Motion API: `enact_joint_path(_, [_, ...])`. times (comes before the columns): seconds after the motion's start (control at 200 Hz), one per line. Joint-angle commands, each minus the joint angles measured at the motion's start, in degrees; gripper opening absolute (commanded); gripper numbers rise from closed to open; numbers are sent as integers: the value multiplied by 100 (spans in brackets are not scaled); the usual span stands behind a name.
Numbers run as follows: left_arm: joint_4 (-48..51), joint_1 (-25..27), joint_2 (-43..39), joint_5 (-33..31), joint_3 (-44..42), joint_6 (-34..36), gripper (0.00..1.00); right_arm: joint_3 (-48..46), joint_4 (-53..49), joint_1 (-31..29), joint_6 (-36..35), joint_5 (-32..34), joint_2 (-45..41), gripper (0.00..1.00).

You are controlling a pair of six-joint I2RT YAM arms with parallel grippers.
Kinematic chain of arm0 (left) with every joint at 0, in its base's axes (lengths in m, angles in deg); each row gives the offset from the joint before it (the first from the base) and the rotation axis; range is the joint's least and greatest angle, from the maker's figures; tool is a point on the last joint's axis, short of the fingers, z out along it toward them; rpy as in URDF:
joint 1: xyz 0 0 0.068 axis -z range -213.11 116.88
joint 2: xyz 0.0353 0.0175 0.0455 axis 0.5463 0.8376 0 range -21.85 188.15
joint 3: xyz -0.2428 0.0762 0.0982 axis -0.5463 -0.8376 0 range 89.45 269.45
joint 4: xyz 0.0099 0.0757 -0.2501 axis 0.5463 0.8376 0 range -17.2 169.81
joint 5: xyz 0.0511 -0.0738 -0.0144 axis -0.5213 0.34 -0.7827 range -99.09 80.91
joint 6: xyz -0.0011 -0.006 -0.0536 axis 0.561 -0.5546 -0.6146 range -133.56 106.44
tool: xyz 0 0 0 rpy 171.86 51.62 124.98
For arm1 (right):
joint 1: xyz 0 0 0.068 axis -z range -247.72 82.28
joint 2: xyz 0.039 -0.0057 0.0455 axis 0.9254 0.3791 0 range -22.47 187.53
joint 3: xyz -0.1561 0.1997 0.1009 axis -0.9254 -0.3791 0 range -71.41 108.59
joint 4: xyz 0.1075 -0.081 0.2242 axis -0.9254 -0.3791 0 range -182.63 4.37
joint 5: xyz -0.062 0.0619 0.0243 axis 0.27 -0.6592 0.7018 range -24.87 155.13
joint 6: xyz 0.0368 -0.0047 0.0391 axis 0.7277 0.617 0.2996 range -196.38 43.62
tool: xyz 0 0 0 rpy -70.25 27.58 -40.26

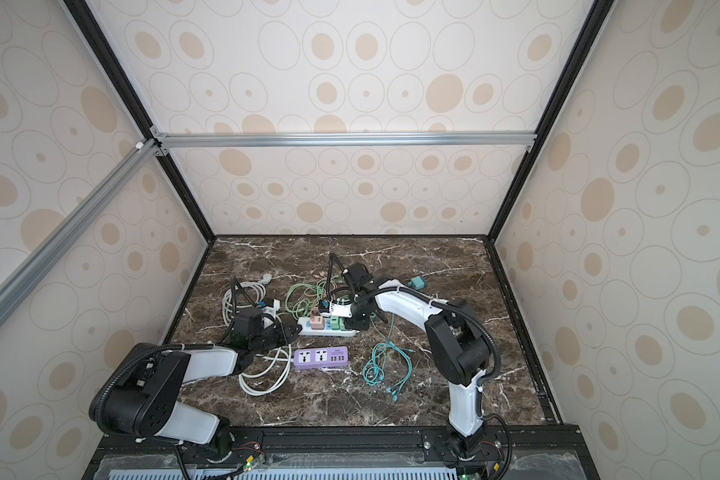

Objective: Insert the plug
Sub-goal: 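Press the mint-green charger prongs down into the socket with the right gripper, then open the right gripper and lift it off the plugged charger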

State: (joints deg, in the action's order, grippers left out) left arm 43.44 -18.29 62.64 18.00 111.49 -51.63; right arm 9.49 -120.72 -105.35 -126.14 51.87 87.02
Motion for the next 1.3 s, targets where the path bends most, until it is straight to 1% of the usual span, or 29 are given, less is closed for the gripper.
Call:
enact_joint_path(0.0, [53,-13,-184,23,178,100,28,-250,-190,32,-15,566,321,0])
enact_joint_path(0.1, [100,-6,-315,21,169,94,28,-233,-131,32,149,528,215,7])
enact_joint_path(0.145, [148,-8,-399,17,177,101,29,-204,-112,37,297,538,158,13])
enact_joint_path(0.225, [282,-20,-555,16,195,131,30,-111,-173,36,418,528,88,19])
enact_joint_path(0.27, [365,-22,-653,16,208,158,31,-82,-183,36,485,526,35,24])
enact_joint_path(0.29, [390,-24,-692,-133,212,176,31,-71,-189,36,512,523,17,25])
enact_joint_path(0.37, [564,-48,-854,-178,222,228,33,-22,-268,32,601,491,-63,32])
enact_joint_path(0.525, [1111,-150,-1251,-360,257,471,38,-2,-357,42,779,483,-216,40])
enact_joint_path(0.675, [1744,-318,-1781,-641,283,724,50,-190,-252,42,1019,509,-439,47])
enact_joint_path(0.8, [2033,-431,-2200,-745,292,854,59,-435,-122,40,1266,329,-744,54])
enact_joint_path(0.89, [2201,-472,-2464,-871,309,932,64,-655,-15,42,1366,243,-981,62])
enact_joint_path(1.04, [2316,-507,-2784,-971,335,916,68,-831,-134,41,1549,154,-1234,63])
enact_joint_path(1.19, [2472,-535,-2923,-994,440,919,69,-1198,218,41,2323,-17,-1576,63])
enact_joint_path(1.29, [2532,-542,-3028,-990,438,932,70,-1484,515,43,2959,238,-1841,63])
